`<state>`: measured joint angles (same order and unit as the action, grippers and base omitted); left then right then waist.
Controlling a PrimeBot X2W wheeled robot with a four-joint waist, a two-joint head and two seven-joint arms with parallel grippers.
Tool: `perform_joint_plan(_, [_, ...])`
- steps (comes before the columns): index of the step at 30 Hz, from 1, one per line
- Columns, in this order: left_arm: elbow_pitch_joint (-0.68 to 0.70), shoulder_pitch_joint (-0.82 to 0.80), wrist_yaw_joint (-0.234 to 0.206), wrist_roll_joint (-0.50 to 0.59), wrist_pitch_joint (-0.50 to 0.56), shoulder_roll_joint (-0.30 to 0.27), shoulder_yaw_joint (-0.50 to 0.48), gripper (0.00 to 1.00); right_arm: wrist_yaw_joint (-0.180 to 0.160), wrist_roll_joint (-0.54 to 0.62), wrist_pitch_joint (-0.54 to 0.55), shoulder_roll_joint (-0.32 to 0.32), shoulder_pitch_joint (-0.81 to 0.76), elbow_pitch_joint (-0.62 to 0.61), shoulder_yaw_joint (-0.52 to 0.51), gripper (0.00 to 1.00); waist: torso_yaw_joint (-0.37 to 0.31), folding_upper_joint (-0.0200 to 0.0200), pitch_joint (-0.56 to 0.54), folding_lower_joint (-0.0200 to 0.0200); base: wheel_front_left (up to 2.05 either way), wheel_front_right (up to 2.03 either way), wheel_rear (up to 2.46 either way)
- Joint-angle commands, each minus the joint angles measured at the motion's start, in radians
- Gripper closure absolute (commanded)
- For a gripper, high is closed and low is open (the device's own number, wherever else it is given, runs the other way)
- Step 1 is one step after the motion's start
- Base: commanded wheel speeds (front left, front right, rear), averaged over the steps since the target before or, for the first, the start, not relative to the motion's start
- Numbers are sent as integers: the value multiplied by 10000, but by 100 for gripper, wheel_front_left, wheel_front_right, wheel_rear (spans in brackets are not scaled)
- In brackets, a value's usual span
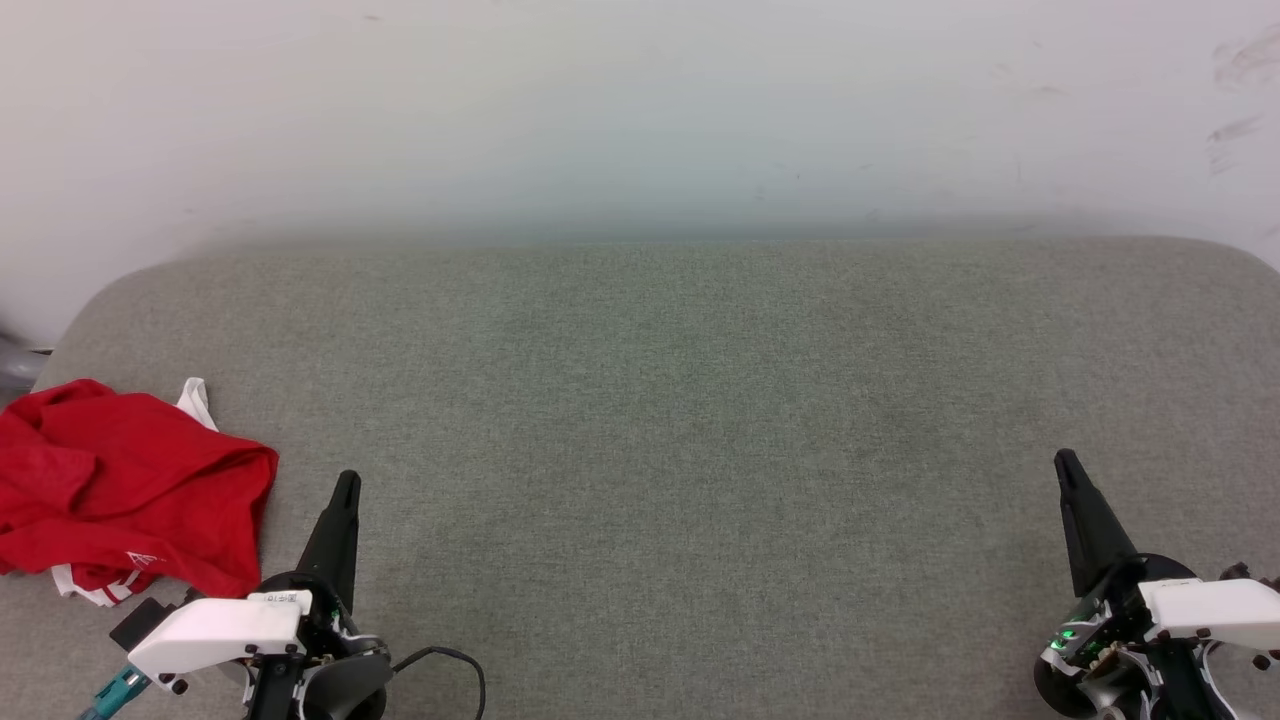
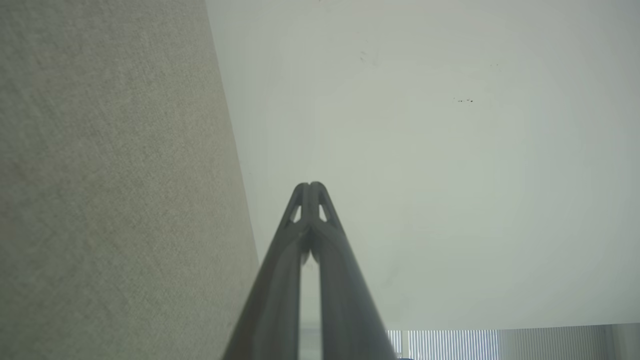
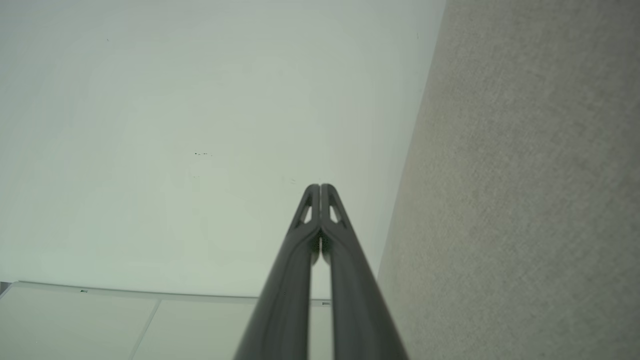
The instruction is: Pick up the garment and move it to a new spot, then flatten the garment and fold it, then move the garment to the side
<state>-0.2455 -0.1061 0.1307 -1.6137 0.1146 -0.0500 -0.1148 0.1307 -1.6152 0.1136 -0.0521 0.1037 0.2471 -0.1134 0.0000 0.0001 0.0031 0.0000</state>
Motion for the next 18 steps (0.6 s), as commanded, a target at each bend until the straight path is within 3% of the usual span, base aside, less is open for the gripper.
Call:
perform_joint_plan(1, [6, -60, 26, 17, 14, 16, -17, 100, 0, 49, -3, 33, 130, 1, 4, 100, 0, -1, 0, 0, 0, 0, 0])
perform_joint_plan(18, [6, -60, 26, 17, 14, 16, -17, 100, 0, 49, -3, 33, 130, 1, 4, 100, 0, -1, 0, 0, 0, 0, 0])
